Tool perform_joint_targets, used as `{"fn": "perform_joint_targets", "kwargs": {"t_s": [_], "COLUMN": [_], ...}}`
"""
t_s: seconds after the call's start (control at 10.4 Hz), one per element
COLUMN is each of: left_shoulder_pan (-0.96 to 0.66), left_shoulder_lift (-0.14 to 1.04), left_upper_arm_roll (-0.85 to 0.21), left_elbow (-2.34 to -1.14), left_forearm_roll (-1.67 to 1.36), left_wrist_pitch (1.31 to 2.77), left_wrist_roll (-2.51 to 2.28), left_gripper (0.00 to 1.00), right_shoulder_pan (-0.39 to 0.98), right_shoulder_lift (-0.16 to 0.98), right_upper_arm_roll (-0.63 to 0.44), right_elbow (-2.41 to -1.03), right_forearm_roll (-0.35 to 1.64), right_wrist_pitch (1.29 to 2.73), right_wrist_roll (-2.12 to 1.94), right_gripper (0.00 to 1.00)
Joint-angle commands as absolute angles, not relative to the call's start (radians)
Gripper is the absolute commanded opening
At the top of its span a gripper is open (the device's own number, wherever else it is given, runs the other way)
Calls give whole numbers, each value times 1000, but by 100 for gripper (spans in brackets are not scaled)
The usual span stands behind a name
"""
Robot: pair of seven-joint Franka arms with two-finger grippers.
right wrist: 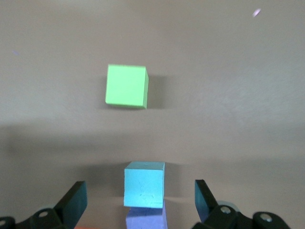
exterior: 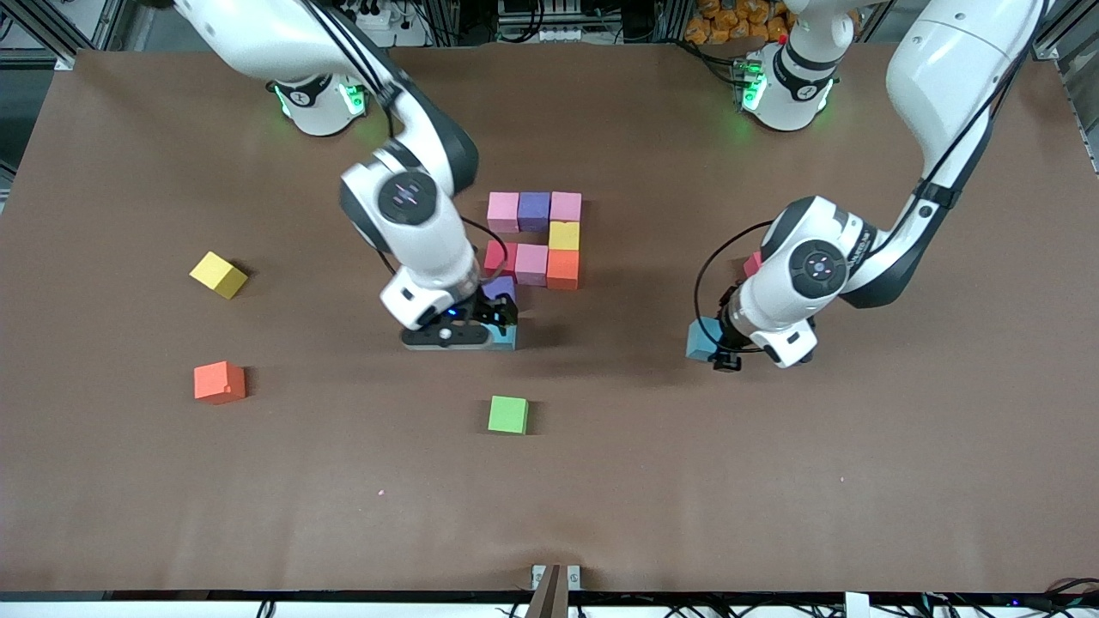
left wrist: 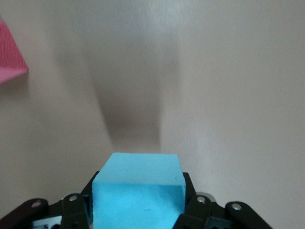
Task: Form number 2 with 11 blocks
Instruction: 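Place the cyan cube below the purple cube with the right gripper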
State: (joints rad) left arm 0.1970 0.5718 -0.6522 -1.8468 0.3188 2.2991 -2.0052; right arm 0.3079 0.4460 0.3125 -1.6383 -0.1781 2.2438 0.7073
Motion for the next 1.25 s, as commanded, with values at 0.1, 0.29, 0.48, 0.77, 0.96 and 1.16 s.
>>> {"fn": "perform_joint_targets", "kwargs": {"t_s": [0.1,0.29,0.48,0.77,0.96,1.16], "left_shoulder_pan": [83,-13,-156,-349,-429,-439], "left_shoulder_lift": [661,710,745,784,813,831], "left_upper_arm_roll": [-643,-614,-511,-346,-272,-267], "left_elbow": [-1705,-1611,-1530,-1424,-1375,-1344], "left_forearm_roll": [305,305,296,184,134,129], "left_wrist_pitch": [2238,2177,2164,2164,2164,2164], "left_wrist_roll": [-2109,-2140,-2195,-2207,-2207,-2207], "left_gripper": [68,68,68,68,68,68], "right_shoulder_pan": [151,83,17,-46,-128,-225], "right_shoulder_lift": [196,94,39,8,18,14], "right_upper_arm_roll": [316,316,313,267,268,268], "right_elbow": [-1751,-1766,-1755,-1714,-1606,-1605], "right_forearm_roll": [-84,-84,-86,-86,-83,-45], "right_wrist_pitch": [2136,2042,1940,1867,1731,1691], "right_wrist_roll": [500,486,337,304,121,-51], "right_gripper": [100,100,100,100,100,100]}}
